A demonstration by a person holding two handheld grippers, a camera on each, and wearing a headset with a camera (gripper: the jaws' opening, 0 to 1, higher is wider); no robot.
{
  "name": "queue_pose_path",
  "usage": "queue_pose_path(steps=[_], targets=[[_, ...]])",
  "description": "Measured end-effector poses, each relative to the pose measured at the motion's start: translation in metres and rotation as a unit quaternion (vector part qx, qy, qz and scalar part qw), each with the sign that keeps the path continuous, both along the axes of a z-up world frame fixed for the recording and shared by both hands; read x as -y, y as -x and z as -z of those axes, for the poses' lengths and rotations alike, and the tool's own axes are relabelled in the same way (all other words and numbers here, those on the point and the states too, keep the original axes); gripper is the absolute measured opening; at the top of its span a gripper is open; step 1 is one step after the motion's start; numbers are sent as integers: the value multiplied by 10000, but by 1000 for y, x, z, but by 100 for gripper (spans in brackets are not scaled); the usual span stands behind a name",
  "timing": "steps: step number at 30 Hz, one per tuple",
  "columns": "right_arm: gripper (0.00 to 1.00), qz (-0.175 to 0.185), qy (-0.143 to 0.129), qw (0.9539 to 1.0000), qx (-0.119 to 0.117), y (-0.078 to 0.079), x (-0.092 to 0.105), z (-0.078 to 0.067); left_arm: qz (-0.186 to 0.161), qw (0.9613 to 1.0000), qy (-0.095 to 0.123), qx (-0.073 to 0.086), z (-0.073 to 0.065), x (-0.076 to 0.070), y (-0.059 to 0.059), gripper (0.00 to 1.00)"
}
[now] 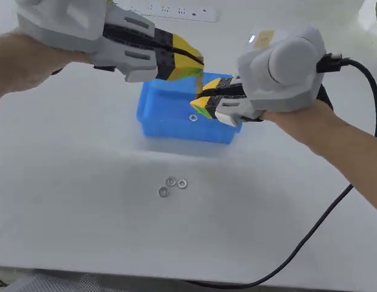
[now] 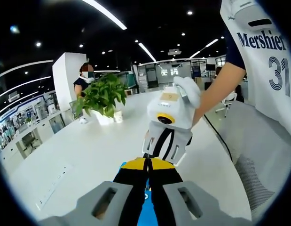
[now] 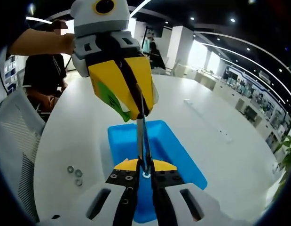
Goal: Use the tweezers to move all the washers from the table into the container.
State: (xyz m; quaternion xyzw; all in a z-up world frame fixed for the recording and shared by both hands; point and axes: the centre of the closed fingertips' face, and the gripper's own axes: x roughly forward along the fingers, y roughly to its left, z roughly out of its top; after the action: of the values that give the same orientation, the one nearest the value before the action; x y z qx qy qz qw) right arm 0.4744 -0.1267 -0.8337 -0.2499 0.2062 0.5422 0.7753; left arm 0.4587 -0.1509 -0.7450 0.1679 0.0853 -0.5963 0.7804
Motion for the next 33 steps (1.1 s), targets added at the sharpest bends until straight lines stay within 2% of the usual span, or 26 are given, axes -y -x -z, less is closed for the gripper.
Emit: queue_pose_path(steps=[5, 7, 14, 29, 33], targets=[[10, 129, -3, 9999, -93, -1, 6, 12, -81, 9999, 67, -130, 9, 2, -4, 4], [10, 230, -104, 9995, -187, -4, 8, 11, -132, 9997, 131, -153, 10, 2, -6, 4], [10, 474, -7, 9984, -312, -9, 13, 15, -247, 9992, 163, -262, 16, 5, -17, 4], [11, 514, -15, 9982, -299, -2, 13, 8, -208, 9994, 121, -230, 12, 3, -13, 4], [11, 530, -62, 9983, -249, 1, 13, 2, -188, 9996, 122, -168, 5, 4, -10, 4]])
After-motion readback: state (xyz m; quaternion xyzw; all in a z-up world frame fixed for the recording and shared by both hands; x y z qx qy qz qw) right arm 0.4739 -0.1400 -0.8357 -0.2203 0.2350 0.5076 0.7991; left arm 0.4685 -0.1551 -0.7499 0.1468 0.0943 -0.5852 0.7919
